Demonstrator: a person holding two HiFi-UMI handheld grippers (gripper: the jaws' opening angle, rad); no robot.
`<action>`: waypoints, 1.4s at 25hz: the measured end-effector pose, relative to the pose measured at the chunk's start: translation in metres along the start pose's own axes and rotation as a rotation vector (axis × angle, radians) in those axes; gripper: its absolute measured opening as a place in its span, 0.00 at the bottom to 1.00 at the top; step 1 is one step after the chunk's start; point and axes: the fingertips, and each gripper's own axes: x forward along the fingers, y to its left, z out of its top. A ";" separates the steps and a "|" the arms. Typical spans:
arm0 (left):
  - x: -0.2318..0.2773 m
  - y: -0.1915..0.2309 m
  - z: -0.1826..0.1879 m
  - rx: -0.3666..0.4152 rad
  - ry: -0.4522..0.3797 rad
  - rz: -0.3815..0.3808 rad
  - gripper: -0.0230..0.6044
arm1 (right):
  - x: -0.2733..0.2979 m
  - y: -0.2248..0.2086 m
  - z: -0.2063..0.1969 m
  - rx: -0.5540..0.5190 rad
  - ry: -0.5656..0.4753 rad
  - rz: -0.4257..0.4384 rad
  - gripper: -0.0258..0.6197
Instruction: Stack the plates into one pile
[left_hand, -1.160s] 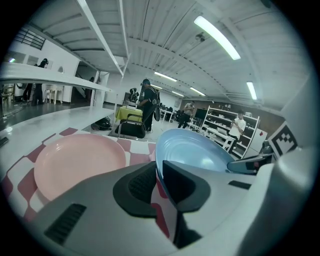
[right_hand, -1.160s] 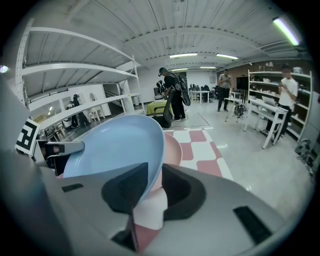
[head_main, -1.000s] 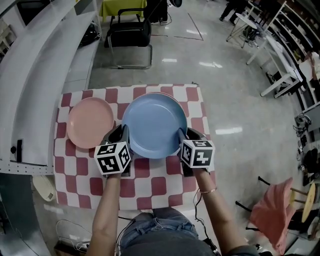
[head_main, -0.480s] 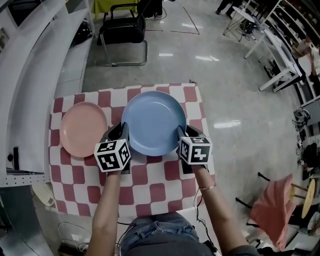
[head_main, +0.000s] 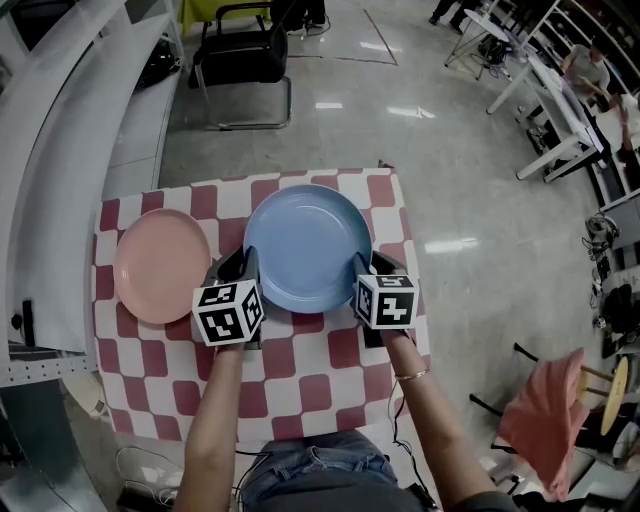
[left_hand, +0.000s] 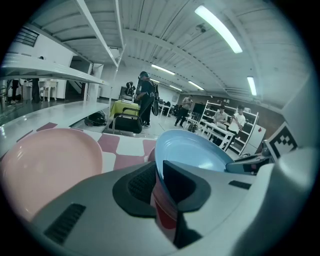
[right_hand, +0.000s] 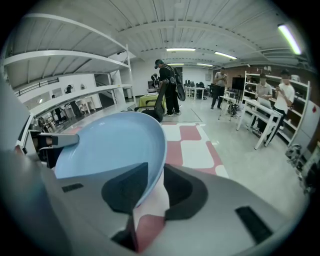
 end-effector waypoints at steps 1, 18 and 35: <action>0.001 0.000 -0.001 0.002 0.003 0.001 0.13 | 0.000 0.000 0.000 -0.005 0.001 -0.003 0.19; 0.011 0.009 -0.010 0.031 0.053 0.044 0.14 | 0.010 -0.001 0.000 -0.061 -0.010 -0.040 0.20; 0.006 0.008 -0.007 0.110 0.043 0.049 0.22 | 0.004 -0.005 0.002 -0.063 -0.023 -0.055 0.20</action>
